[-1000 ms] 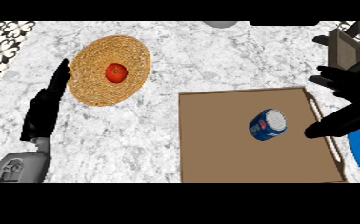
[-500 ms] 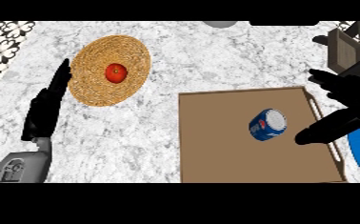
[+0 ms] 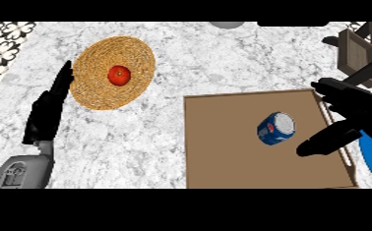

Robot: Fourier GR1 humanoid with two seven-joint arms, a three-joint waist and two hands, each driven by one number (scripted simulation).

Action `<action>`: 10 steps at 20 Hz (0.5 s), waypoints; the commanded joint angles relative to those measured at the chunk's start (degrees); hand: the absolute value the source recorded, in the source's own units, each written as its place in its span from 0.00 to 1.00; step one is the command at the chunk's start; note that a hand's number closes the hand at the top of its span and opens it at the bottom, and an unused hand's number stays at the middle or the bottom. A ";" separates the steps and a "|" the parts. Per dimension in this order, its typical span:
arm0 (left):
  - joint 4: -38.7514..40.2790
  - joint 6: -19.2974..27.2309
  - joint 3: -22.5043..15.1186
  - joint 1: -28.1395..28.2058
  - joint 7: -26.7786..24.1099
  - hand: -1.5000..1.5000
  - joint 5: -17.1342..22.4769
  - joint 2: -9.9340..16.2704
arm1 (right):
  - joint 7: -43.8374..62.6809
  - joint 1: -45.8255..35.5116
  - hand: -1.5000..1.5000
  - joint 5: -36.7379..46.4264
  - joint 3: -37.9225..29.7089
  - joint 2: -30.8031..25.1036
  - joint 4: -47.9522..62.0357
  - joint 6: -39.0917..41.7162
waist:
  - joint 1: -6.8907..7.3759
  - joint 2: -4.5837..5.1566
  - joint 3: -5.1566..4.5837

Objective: Pick the can from the tray and place it in the tiered basket

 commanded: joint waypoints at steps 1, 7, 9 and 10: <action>-5.11 -0.07 -1.58 1.77 4.79 0.50 -0.58 -1.14 | 8.40 -0.59 0.00 1.34 0.98 2.61 1.44 -0.94 | 0.43 -0.07 0.03; 0.86 1.37 -1.13 0.78 -1.62 0.50 -2.64 -2.59 | 7.39 -0.03 0.00 3.66 1.52 6.12 2.47 -0.95 | -0.05 0.02 0.01; 3.43 -0.52 0.65 -3.04 -0.40 0.50 -1.25 -1.05 | 8.53 -2.79 0.00 4.64 2.81 8.51 4.04 -0.84 | 0.08 0.11 0.00; 2.58 -0.79 1.30 -2.85 0.44 0.50 -0.99 -0.79 | 4.46 -1.61 0.00 3.05 -1.12 6.83 6.26 2.90 | 0.00 0.07 0.03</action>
